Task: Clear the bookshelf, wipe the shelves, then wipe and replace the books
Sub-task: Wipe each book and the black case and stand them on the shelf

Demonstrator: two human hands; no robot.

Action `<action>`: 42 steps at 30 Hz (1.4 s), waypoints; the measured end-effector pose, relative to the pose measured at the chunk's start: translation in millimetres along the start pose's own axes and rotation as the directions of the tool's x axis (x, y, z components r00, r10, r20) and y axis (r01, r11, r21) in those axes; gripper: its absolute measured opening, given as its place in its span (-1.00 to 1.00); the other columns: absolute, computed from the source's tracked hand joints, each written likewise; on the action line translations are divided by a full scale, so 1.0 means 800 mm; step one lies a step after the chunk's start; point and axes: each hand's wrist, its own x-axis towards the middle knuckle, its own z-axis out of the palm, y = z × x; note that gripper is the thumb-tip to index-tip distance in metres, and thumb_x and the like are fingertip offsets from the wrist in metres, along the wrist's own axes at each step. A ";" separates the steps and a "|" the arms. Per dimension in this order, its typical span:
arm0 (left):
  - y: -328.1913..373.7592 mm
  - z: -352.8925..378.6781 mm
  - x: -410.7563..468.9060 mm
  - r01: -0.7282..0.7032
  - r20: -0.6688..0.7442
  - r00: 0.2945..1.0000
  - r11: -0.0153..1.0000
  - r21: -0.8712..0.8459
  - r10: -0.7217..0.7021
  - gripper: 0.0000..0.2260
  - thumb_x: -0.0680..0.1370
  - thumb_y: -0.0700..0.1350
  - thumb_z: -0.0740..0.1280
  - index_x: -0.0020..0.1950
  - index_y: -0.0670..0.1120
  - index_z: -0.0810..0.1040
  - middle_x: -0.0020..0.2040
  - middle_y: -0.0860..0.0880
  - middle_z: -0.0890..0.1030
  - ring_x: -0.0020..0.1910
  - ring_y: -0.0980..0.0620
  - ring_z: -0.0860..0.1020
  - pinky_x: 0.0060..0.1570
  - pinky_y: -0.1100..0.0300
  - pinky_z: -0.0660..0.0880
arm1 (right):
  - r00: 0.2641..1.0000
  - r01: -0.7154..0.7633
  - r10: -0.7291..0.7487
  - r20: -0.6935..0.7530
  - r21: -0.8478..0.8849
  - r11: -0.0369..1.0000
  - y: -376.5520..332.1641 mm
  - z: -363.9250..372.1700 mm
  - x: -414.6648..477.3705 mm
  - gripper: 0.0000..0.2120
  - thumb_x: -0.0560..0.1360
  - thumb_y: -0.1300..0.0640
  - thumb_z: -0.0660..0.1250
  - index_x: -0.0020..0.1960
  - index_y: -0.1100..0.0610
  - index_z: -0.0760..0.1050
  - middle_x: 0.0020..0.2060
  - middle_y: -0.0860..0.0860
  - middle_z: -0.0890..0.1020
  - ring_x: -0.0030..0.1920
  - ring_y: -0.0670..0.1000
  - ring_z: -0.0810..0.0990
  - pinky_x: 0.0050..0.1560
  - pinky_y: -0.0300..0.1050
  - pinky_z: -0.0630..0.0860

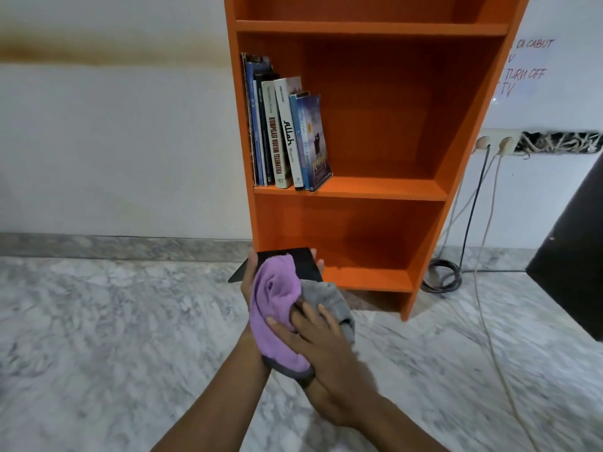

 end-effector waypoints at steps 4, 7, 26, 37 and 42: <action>0.033 0.026 0.000 -0.107 0.016 0.992 0.903 -0.415 0.124 -0.22 0.51 0.33 0.27 0.49 -0.24 0.41 0.34 -0.27 0.55 0.31 -0.26 0.53 0.41 -0.14 0.40 | 0.974 -0.036 0.037 -0.223 0.008 0.999 0.037 0.011 -0.013 -0.41 0.68 -0.04 0.19 0.61 -0.32 0.02 0.63 -0.30 -0.04 0.62 -0.19 -0.01 0.60 -0.08 -0.03; 0.032 0.027 0.003 -0.052 0.121 0.983 0.853 -0.519 0.134 -0.17 0.51 0.36 0.24 0.54 -0.25 0.33 0.50 -0.32 0.36 0.48 -0.32 0.32 0.53 -0.23 0.17 | 0.934 -0.187 0.299 -0.197 0.444 0.876 0.040 -0.001 -0.011 -0.36 0.64 0.08 0.27 0.60 -0.27 0.09 0.60 -0.22 0.20 0.56 -0.26 0.20 0.55 -0.19 0.22; 0.001 0.054 -0.004 0.006 0.223 0.970 0.906 -0.424 0.099 -0.49 0.64 0.18 0.20 0.34 -0.18 0.61 0.28 -0.25 0.57 0.26 -0.20 0.55 0.46 -0.07 0.32 | 0.987 -0.120 0.111 -0.117 -0.069 0.990 0.015 -0.088 0.071 -0.49 0.71 -0.14 0.04 0.64 -0.16 0.10 0.63 -0.14 0.09 0.63 -0.17 -0.03 0.63 0.11 -0.09; -0.007 0.057 0.002 -0.064 0.163 0.979 0.947 -0.313 0.120 -0.28 0.43 0.21 0.50 0.46 -0.17 0.48 0.46 -0.31 0.44 0.42 -0.37 0.41 0.50 -0.32 0.19 | 0.657 -0.374 0.579 -0.482 0.458 0.807 0.067 -0.081 0.040 -0.75 0.71 0.00 0.16 0.34 -0.22 0.43 0.14 -0.27 0.57 0.19 -0.34 0.51 0.11 -0.45 0.42; -0.001 0.054 0.009 -0.053 0.110 0.989 0.931 -0.361 0.099 -0.38 0.52 0.21 0.37 0.44 -0.17 0.49 0.29 -0.33 0.57 0.20 -0.36 0.59 0.10 -0.22 0.58 | 0.489 -0.371 0.689 -0.535 0.587 0.720 0.048 -0.108 0.051 -0.70 0.68 0.11 0.25 0.40 0.04 0.44 0.00 -0.08 0.57 -0.17 -0.48 0.50 -0.25 -0.56 0.40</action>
